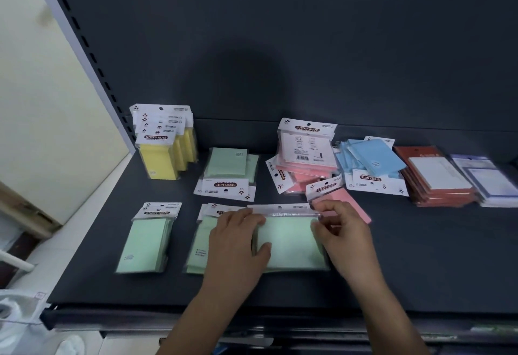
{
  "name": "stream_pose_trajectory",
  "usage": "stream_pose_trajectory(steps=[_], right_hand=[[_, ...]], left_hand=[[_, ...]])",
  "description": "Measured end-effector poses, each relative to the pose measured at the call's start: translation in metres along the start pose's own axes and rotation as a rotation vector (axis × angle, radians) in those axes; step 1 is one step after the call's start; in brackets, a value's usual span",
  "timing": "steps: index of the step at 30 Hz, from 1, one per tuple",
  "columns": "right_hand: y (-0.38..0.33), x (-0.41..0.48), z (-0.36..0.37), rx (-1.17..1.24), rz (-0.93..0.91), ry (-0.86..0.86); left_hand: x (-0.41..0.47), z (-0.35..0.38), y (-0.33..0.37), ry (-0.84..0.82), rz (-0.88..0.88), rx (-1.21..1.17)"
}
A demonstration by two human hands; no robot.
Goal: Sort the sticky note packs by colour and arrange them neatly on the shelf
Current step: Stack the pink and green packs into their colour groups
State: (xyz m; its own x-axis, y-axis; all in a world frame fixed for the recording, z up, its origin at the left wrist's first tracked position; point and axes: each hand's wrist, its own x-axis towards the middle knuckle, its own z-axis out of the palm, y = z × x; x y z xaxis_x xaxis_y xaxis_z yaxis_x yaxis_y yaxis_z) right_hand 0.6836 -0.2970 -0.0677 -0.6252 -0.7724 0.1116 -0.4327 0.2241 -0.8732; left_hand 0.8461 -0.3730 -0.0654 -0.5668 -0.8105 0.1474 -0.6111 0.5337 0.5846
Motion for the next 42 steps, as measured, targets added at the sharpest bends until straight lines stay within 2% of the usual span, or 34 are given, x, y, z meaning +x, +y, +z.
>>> stream_pose_trajectory(steps=[3, 6, 10, 17, 20, 22, 25, 29, 35, 40, 42], right_hand=[[0.002, -0.001, 0.002, -0.143, -0.059, -0.045], [0.003, -0.002, 0.004, -0.192, -0.078, -0.067], [-0.002, 0.001, 0.007, -0.352, -0.128, -0.033], [-0.022, 0.016, 0.022, -0.298, -0.165, -0.052], [-0.031, 0.026, 0.033, -0.302, -0.211, -0.110], [-0.038, 0.035, 0.043, -0.278, -0.232, -0.175], [-0.051, 0.050, 0.059, -0.272, -0.194, -0.311], [-0.059, 0.067, 0.082, -0.279, -0.106, -0.445], [-0.062, 0.071, 0.096, -0.159, 0.002, -0.401], [-0.063, 0.069, 0.098, -0.008, 0.073, -0.367], [-0.064, 0.067, 0.096, 0.090, 0.097, -0.308]], left_hand=[[-0.002, 0.003, -0.004, -0.099, -0.026, 0.186], [-0.004, 0.011, -0.006, -0.168, -0.039, 0.162], [-0.005, 0.023, -0.003, -0.160, -0.128, 0.209], [-0.002, 0.029, 0.003, -0.291, -0.246, 0.286], [0.003, 0.027, 0.002, -0.217, -0.287, 0.258], [0.009, 0.027, -0.004, -0.099, -0.260, 0.187], [0.021, 0.013, -0.010, -0.017, -0.326, 0.050], [0.053, 0.002, -0.031, -0.018, -0.400, 0.022], [0.079, -0.005, -0.046, 0.043, -0.484, -0.277], [0.087, -0.013, -0.047, 0.200, -0.575, -0.376], [0.087, -0.015, -0.047, 0.283, -0.531, -0.485]])
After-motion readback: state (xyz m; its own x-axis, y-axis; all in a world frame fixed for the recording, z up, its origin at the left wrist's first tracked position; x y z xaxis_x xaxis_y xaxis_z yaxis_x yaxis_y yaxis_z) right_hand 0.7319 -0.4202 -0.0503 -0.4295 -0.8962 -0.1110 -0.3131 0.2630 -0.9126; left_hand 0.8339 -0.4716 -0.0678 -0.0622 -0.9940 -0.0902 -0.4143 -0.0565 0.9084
